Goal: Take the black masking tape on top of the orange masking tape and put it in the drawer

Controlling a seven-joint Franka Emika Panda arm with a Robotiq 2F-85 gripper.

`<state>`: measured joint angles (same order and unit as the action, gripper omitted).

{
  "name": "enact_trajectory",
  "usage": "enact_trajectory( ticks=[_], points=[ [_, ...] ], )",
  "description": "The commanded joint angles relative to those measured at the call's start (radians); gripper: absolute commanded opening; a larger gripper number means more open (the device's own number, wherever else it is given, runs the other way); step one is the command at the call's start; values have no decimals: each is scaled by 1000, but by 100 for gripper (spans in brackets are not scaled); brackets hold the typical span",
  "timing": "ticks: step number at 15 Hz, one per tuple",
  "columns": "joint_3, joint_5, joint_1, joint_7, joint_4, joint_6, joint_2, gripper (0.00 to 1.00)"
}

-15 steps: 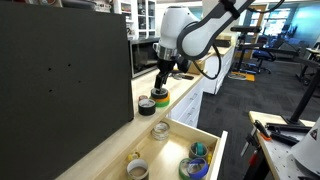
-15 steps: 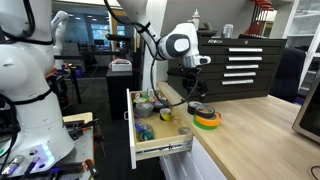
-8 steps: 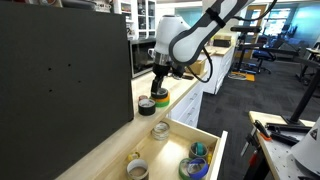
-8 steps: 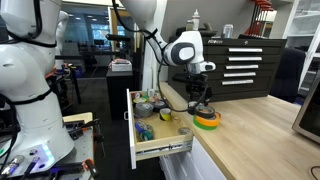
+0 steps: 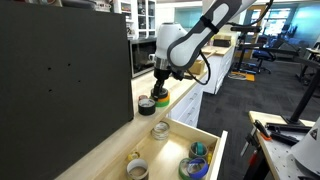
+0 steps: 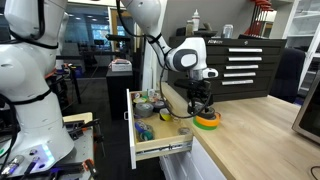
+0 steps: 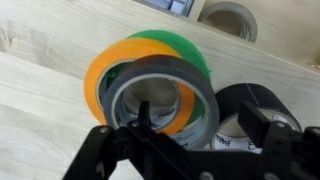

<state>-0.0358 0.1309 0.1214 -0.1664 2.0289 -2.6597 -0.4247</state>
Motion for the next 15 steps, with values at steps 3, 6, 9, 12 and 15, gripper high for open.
enact_trajectory(
  ticks=[3,6,9,12,15],
  points=[
    [14,-35,18,-59,-18,9,-2,47],
    [18,-35,16,-70,-14,10,10,27],
    [19,-29,10,-72,-8,23,29,7],
    [13,-22,1,-59,2,35,57,0],
    [-10,2,-20,-16,17,35,102,5]
  ],
)
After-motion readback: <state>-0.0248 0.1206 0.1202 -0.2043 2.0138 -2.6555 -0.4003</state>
